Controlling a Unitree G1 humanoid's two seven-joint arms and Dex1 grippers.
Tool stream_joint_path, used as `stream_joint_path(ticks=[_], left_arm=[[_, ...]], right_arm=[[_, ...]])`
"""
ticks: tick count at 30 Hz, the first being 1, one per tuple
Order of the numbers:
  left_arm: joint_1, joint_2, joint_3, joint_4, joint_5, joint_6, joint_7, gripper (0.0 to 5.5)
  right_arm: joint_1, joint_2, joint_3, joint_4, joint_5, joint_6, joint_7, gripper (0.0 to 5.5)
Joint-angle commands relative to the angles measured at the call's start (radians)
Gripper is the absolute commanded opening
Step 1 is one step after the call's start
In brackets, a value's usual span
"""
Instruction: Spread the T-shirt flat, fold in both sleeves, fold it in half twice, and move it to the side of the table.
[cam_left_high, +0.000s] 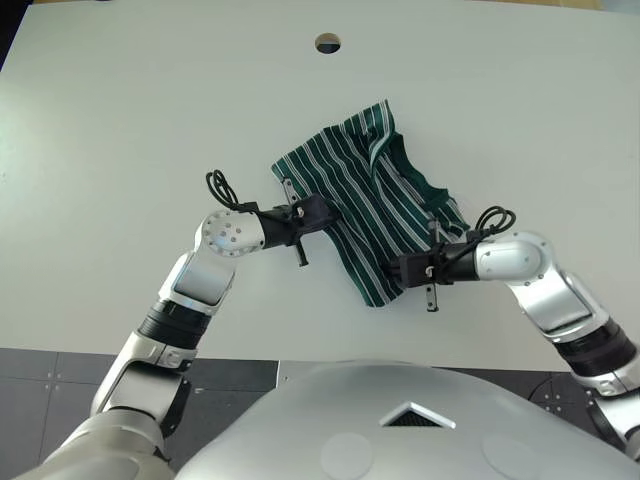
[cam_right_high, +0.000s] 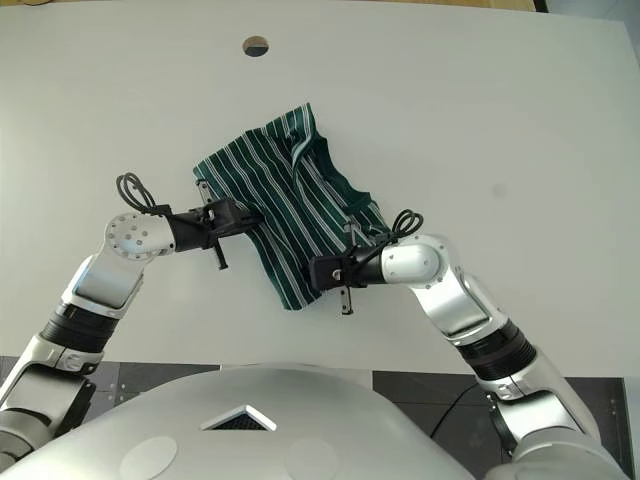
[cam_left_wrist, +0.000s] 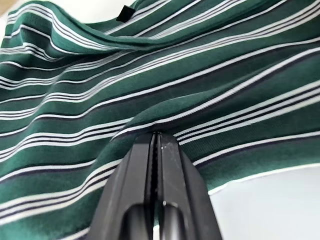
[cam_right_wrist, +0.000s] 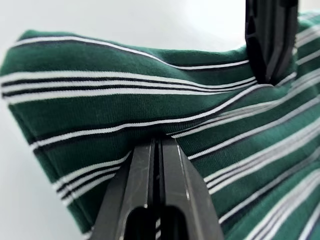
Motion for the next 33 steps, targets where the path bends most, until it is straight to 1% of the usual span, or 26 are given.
stream_joint_path(ticks=[1,5,8,10,12,15,18,21,28,33], left_arm=[[0.033,0.040,-0.010,-0.017,0.013,0.007,-0.037,0.13],[0.033,0.043,-0.007,-0.002,0.017,0.004,-0.037,0.13],[0.029,0.038,-0.016,0.015,0.023,-0.006,-0.038,0.13],[0.027,0.036,-0.021,0.020,0.026,-0.012,-0.040,0.13],[0.026,0.034,-0.023,0.020,0.025,-0.015,-0.040,0.13],[0.023,0.029,-0.026,0.016,0.024,-0.016,-0.039,0.13],[0.025,0.026,-0.029,0.005,0.023,-0.013,-0.039,0.13],[0.034,0.031,-0.038,-0.003,0.029,-0.016,-0.042,0.13],[0.027,0.058,-0.076,0.061,0.109,-0.056,-0.030,0.13],[0.011,0.059,-0.082,0.105,0.128,-0.074,-0.020,0.13]], right_arm=[[-0.005,0.016,-0.029,-0.011,-0.014,0.044,-0.049,0.10],[-0.062,0.036,-0.134,-0.100,0.052,0.104,-0.083,0.10],[-0.119,0.061,-0.151,-0.125,0.081,0.143,-0.085,0.10],[-0.143,0.078,-0.132,-0.112,0.078,0.152,-0.087,0.10],[-0.168,0.109,-0.081,-0.051,0.054,0.141,-0.090,0.10],[-0.203,0.146,-0.017,0.088,0.000,0.095,-0.114,0.10],[-0.237,0.159,0.043,0.248,-0.100,0.025,-0.165,0.10],[-0.274,0.145,0.057,0.398,-0.196,-0.042,-0.239,0.10],[-0.243,0.046,-0.045,0.465,-0.172,-0.093,-0.252,0.10],[-0.207,0.012,-0.160,0.482,-0.032,-0.061,-0.181,0.10]])
